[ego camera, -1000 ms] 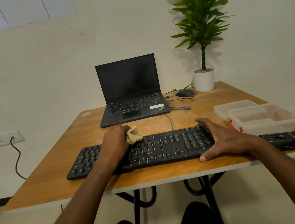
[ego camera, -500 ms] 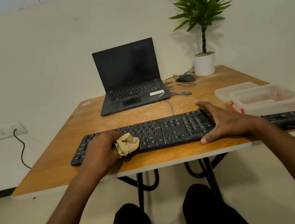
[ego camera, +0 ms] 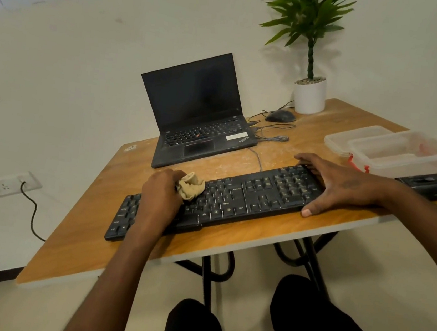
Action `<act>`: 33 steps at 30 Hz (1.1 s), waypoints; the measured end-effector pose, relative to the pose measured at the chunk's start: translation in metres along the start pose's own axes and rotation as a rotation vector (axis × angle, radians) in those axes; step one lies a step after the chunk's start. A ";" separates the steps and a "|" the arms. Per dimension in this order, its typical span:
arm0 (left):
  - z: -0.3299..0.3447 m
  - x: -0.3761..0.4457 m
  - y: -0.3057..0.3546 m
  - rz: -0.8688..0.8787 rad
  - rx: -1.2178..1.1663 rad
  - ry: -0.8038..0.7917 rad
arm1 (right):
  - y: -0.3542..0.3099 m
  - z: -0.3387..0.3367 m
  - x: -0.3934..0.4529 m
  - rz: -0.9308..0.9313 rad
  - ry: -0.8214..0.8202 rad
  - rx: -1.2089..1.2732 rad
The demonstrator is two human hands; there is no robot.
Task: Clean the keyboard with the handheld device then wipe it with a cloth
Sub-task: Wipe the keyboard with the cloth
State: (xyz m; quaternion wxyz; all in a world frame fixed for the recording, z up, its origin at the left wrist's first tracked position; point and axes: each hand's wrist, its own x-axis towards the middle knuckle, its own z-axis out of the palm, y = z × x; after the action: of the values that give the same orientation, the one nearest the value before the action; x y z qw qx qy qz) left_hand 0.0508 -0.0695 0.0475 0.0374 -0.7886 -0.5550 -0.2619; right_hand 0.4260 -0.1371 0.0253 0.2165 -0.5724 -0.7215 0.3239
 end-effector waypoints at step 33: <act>-0.034 -0.055 -0.037 0.012 0.043 -0.055 | 0.000 0.002 -0.001 0.006 -0.001 -0.021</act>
State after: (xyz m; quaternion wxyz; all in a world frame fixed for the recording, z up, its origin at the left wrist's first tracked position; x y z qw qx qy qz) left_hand -0.0082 -0.1141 0.0435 0.0404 -0.7979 -0.5566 -0.2279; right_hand 0.4249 -0.1384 0.0237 0.2093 -0.5765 -0.7233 0.3173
